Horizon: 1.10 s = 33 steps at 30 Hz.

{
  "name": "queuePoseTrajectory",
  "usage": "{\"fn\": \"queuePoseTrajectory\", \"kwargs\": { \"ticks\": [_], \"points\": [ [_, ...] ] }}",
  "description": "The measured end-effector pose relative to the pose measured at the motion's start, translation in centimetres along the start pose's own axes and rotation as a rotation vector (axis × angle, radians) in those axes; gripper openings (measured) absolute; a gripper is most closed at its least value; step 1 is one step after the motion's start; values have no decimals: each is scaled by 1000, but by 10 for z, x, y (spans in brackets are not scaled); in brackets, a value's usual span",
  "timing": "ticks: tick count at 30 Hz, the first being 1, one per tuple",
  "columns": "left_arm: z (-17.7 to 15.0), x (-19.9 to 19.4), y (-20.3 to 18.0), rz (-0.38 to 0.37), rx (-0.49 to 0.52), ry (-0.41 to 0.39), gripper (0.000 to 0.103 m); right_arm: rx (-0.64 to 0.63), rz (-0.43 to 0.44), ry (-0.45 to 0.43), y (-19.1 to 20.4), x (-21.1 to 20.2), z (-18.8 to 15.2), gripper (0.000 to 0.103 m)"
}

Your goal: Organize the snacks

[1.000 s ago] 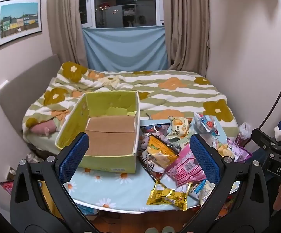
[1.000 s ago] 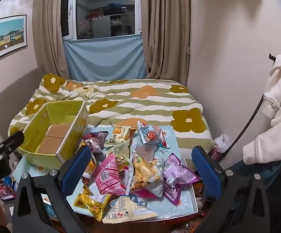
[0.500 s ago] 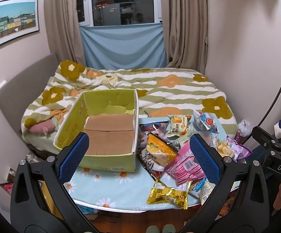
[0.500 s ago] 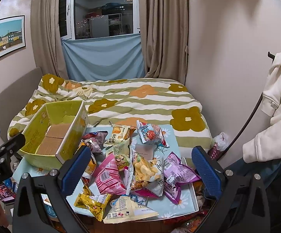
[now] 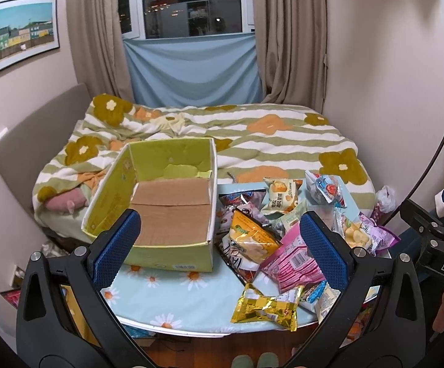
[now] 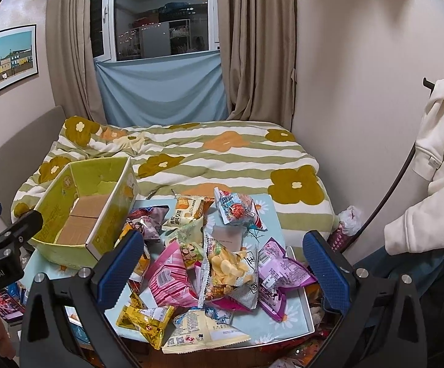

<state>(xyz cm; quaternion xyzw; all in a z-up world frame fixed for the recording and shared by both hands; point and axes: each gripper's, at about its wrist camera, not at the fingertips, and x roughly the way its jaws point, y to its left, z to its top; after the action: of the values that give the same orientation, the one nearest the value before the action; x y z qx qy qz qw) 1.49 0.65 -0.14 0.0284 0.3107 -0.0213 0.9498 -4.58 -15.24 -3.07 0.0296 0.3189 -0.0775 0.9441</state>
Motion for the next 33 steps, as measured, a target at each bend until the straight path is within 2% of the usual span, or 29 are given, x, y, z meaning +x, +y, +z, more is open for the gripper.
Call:
{"fn": "queuePoseTrajectory", "kwargs": {
  "ticks": [33],
  "points": [
    [1, 6, 2, -5, -1, 8, 103, 8, 3, 4, 1, 4, 5, 103]
  ]
}}
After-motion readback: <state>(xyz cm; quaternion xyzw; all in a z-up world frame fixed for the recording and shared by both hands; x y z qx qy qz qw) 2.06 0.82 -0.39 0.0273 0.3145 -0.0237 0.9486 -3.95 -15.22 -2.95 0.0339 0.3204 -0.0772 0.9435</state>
